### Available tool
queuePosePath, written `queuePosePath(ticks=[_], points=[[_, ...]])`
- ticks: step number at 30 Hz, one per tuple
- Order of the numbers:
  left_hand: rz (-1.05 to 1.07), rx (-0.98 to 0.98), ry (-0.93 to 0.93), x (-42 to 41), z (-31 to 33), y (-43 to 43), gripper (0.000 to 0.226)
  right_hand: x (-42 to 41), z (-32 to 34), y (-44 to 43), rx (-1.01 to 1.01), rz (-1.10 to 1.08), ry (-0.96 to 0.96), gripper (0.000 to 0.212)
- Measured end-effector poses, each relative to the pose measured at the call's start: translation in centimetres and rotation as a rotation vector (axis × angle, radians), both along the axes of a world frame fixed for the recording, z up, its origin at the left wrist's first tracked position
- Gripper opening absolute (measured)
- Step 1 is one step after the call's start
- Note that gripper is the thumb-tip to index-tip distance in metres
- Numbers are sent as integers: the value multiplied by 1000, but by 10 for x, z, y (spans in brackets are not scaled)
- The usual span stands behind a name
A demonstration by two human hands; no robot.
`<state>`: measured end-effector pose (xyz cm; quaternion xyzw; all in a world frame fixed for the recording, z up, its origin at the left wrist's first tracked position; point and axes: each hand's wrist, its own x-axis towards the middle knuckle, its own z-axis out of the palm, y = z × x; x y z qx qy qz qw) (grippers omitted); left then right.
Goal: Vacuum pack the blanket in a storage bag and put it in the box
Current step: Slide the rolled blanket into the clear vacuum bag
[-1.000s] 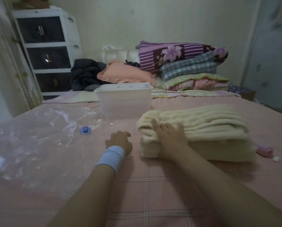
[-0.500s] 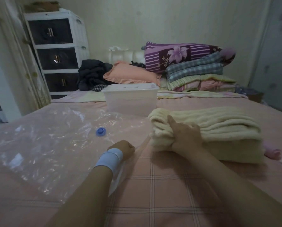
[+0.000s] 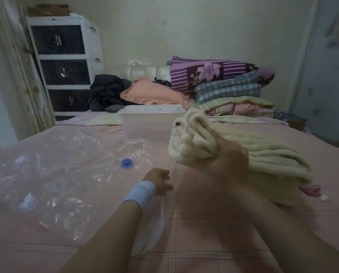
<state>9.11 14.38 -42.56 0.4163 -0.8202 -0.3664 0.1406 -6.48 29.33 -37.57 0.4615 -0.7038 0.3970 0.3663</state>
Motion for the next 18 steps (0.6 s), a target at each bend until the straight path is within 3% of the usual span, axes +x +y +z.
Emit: queuePosePath(ticks=[3, 8, 11, 14, 18], points=[[205, 221, 431, -6, 7, -3, 50, 2, -21, -2, 36, 69, 105, 83], [391, 116, 760, 3, 29, -18, 50, -3, -43, -5, 218, 138, 235, 82], [262, -125, 725, 12, 51, -14, 45, 1, -46, -7, 348, 154, 380, 84], [31, -201, 651, 20, 68, -2, 53, 3, -46, -12, 389, 132, 389, 86], [-187, -278, 473, 29, 74, 13, 65, 4, -33, -29, 325, 42, 355, 61]])
